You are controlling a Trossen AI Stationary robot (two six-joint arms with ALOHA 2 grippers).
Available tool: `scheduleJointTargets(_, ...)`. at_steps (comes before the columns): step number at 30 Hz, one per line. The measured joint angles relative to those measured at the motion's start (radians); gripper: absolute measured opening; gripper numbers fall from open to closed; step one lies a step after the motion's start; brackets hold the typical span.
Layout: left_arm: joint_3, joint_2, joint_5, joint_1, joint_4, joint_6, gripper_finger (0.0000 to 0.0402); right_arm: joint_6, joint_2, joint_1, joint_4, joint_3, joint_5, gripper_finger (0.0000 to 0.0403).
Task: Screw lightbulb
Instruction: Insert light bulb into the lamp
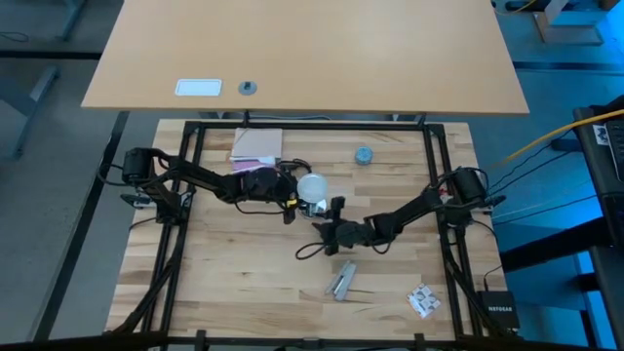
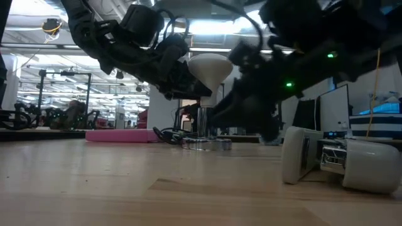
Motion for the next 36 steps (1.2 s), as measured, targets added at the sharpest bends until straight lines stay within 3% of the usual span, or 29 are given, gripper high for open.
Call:
scheduleJointTargets(10,0.000,0.000,0.000,-0.007,0.003,-0.004,0.0153,0.001,0.068,-0.049,-0.181,0.118,-0.085,0.0141)
scheduleJointTargets(24,0.000,0.000,0.000,-0.007,0.001,-0.004,0.0153,0.075,0.063,-0.077,-0.302,0.123,-0.107,0.0037)
scheduleJointTargets(36,0.000,0.000,-0.001,-0.007,-0.005,0.000,0.0153,0.158,0.058,-0.077,-0.368,0.123,-0.097,0.0028)
